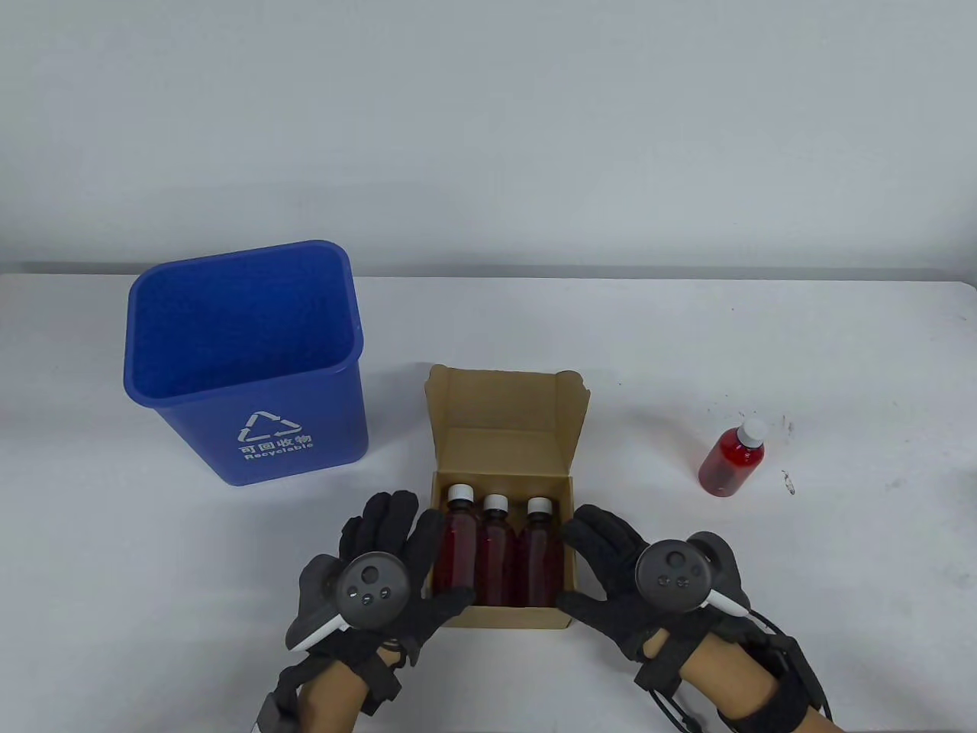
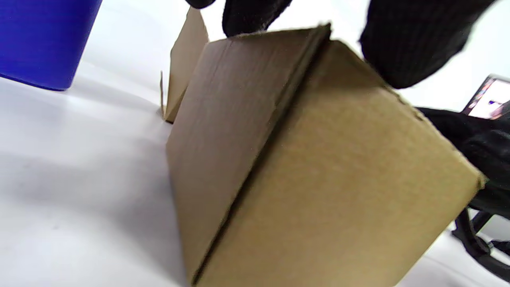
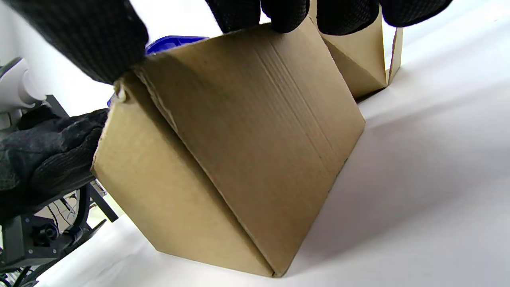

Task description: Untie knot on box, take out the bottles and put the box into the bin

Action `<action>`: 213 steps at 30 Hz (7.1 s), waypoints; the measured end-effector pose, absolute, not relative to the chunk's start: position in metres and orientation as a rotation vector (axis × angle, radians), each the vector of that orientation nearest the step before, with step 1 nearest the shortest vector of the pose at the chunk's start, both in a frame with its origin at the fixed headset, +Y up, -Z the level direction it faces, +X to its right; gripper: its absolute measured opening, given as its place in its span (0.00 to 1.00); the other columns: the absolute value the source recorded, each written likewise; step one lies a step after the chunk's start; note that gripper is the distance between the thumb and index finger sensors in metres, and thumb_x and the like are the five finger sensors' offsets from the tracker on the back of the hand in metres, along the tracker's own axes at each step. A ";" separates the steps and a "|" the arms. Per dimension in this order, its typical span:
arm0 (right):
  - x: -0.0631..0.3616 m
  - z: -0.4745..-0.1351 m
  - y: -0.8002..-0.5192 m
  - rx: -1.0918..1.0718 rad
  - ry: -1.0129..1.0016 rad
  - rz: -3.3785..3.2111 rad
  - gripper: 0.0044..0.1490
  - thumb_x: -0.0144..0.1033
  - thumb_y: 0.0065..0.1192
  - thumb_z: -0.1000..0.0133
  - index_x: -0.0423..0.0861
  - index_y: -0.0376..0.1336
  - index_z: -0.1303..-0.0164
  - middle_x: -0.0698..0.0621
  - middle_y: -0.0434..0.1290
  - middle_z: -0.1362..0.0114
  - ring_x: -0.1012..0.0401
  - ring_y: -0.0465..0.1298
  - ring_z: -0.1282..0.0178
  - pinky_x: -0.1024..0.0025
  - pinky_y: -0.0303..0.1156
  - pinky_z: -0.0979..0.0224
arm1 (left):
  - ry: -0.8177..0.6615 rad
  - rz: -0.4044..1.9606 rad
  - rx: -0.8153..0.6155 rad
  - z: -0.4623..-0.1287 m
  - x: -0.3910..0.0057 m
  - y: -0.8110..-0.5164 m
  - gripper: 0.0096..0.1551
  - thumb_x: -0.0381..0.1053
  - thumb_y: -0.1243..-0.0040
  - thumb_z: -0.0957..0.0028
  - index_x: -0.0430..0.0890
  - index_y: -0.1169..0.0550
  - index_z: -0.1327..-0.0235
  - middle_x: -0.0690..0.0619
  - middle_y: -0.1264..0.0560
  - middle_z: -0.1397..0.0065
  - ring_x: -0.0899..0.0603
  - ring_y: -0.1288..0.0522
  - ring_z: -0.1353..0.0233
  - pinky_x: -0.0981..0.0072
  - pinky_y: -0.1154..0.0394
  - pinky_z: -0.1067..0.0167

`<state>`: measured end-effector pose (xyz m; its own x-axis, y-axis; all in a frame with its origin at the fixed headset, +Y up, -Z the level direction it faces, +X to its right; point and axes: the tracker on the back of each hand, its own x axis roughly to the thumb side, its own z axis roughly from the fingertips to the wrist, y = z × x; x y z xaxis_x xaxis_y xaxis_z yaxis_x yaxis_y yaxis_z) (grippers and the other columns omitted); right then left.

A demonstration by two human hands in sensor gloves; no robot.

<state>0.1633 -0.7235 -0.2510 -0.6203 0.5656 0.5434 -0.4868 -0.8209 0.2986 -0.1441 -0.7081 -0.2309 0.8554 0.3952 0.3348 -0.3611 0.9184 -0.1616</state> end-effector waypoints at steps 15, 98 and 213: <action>0.163 -0.250 -0.728 0.818 0.215 2.372 0.54 0.61 0.55 0.46 0.41 0.42 0.22 0.36 0.43 0.20 0.30 0.53 0.24 0.31 0.54 0.31 | -0.180 0.339 -0.433 -0.268 -0.106 -0.716 0.75 0.79 0.37 0.55 0.37 0.58 0.18 0.30 0.66 0.19 0.17 0.57 0.19 0.21 0.50 0.27; 0.046 -0.308 -0.679 0.217 0.863 2.708 0.47 0.59 0.53 0.45 0.32 0.61 0.32 0.35 0.70 0.32 0.48 0.83 0.53 0.57 0.78 0.53 | -0.180 0.700 -0.354 -0.250 -0.115 -0.731 0.63 0.72 0.43 0.48 0.32 0.51 0.19 0.28 0.66 0.21 0.18 0.59 0.21 0.20 0.54 0.30; 0.186 -0.315 -0.605 0.166 -0.213 2.596 0.46 0.50 0.64 0.47 0.38 0.49 0.28 0.39 0.50 0.24 0.39 0.62 0.28 0.43 0.62 0.31 | -0.322 0.468 -0.363 -0.237 -0.119 -0.712 0.76 0.76 0.38 0.55 0.39 0.68 0.22 0.36 0.72 0.20 0.21 0.70 0.20 0.17 0.63 0.30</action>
<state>0.1861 -0.6051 -0.3151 -0.8547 0.4941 0.1594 -0.5135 -0.8498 -0.1192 -0.1188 -0.7118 -0.2373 0.8447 0.4894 0.2167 -0.3766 0.8312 -0.4091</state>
